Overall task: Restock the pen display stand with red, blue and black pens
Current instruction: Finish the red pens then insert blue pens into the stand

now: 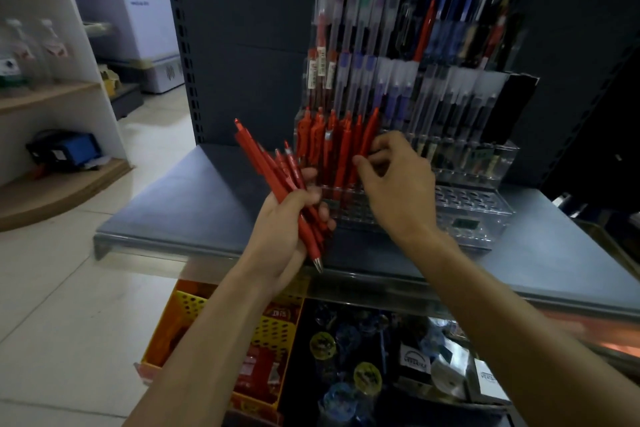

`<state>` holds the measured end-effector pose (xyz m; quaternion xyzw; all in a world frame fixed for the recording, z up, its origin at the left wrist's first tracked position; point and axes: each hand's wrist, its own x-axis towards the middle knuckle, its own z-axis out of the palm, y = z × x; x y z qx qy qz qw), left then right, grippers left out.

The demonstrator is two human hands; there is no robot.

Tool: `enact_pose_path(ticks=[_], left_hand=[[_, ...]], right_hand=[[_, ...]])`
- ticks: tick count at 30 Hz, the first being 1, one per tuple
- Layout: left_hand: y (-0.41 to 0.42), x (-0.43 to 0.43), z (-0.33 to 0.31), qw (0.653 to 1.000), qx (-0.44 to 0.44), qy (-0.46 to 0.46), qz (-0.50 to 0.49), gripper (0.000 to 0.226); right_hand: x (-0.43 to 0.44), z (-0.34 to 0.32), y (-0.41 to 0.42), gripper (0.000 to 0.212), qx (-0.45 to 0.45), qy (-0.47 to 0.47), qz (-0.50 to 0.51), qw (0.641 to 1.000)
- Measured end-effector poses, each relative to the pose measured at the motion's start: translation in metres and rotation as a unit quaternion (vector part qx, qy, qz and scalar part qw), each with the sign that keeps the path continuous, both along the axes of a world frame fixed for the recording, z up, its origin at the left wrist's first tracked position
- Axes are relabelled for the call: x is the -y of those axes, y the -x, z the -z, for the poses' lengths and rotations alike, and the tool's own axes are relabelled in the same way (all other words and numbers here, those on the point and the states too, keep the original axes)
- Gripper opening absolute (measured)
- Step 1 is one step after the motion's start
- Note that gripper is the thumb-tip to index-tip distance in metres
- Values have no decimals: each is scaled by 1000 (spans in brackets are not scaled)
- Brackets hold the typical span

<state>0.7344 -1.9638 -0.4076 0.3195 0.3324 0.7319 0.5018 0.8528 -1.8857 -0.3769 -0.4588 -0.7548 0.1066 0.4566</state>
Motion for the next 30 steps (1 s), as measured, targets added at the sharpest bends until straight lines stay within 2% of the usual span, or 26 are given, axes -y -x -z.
enact_pose_path(ticks=[6, 9, 13, 17, 21, 26, 30], left_hand=[[-2, -3, 1, 999, 10, -19, 36, 35], [-2, -4, 1, 999, 11, -20, 32, 34], [-6, -2, 0, 1000, -13, -7, 10, 21], [-10, -1, -1, 998, -49, -16, 30, 7], [-15, -2, 0, 995, -102, -7, 14, 22], [-11, 2, -3, 997, -38, -2, 66, 59], [-11, 1, -1, 996, -47, 8, 73, 56]], right_hand=[[-4, 3, 4, 14, -36, 32, -3, 999], [-4, 4, 2, 13, -22, 28, -1, 999], [-4, 3, -1, 15, 26, 18, 9, 999], [-8, 5, 1, 18, 13, 16, -3, 1000], [-9, 5, 3, 18, 17, 17, -4, 1000], [-4, 11, 3, 13, -1, 9, -6, 1000], [2, 15, 5, 19, 84, -9, 74, 994]])
